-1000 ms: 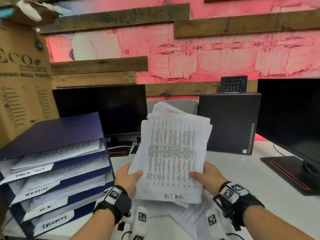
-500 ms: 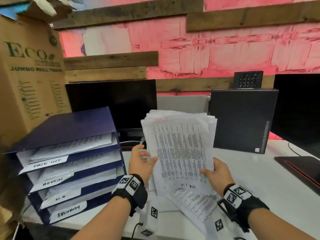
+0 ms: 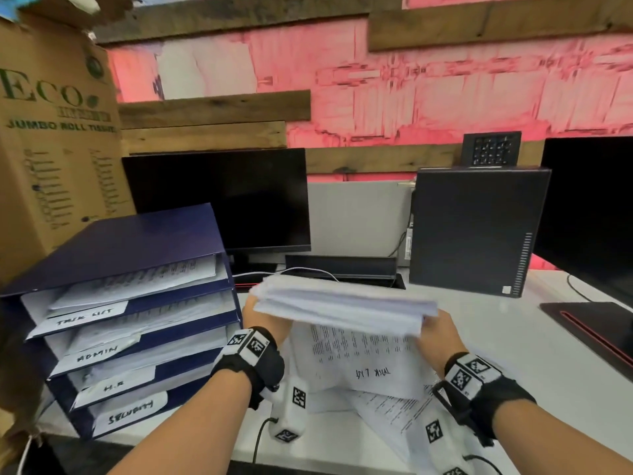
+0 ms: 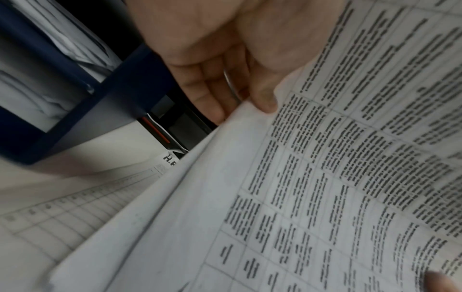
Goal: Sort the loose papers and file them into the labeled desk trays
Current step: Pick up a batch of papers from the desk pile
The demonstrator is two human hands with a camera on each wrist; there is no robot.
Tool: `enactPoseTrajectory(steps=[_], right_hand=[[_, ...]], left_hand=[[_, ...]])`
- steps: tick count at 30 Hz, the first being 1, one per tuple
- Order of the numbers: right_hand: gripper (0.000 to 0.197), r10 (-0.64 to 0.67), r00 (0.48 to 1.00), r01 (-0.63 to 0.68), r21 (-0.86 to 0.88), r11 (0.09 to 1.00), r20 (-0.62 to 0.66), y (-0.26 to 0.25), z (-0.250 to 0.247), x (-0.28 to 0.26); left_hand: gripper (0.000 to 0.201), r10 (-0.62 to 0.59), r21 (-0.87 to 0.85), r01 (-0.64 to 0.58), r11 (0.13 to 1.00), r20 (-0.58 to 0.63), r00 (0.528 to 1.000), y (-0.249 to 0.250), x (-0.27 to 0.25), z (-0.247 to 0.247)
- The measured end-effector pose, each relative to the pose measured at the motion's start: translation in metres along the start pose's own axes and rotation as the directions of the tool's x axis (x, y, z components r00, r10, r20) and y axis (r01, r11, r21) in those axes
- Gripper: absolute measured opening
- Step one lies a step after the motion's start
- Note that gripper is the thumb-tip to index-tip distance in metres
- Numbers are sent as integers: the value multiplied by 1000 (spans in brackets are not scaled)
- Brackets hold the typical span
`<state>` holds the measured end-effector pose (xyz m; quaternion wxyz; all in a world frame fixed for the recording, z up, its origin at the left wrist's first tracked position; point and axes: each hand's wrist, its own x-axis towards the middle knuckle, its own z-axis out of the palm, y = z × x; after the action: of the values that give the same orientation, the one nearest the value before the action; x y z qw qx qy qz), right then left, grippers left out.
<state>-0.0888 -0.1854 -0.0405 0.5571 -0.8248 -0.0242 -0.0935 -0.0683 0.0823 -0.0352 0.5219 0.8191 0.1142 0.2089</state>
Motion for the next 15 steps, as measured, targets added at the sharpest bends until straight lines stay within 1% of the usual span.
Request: enactPoseTrajectory(steps=[1, 2, 3, 7, 9, 10, 12, 15], right_hand=[[12, -25, 1000, 26, 52, 998, -9, -4, 1, 0], [12, -18, 1000, 19, 91, 996, -6, -2, 2, 2], [13, -28, 1000, 27, 96, 995, 6, -3, 2, 3], [12, -9, 1000, 6, 124, 992, 25, -5, 3, 4], [12, 21, 999, -24, 111, 994, 25, 0, 5, 4], [13, 38, 999, -41, 107, 993, 29, 2, 6, 5], [15, 58, 998, -61, 105, 993, 32, 7, 10, 5], [12, 73, 997, -77, 112, 991, 41, 11, 16, 3]], left_hand=[[11, 4, -29, -4, 1000, -11, 1000, 8, -2, -2], [16, -17, -94, 13, 996, -44, 999, 7, -2, -1], [20, -22, -141, 14, 990, -55, 998, 7, -3, -2], [28, 64, -253, -74, 965, -46, 997, 14, -12, -2], [25, 61, -314, -73, 947, -49, 997, 19, -13, -1], [24, 42, -349, -54, 936, -42, 998, 21, -13, -2], [23, 0, -369, -18, 929, -48, 999, 23, -12, -2], [16, -25, -321, -1, 947, -75, 997, 22, -13, -1]])
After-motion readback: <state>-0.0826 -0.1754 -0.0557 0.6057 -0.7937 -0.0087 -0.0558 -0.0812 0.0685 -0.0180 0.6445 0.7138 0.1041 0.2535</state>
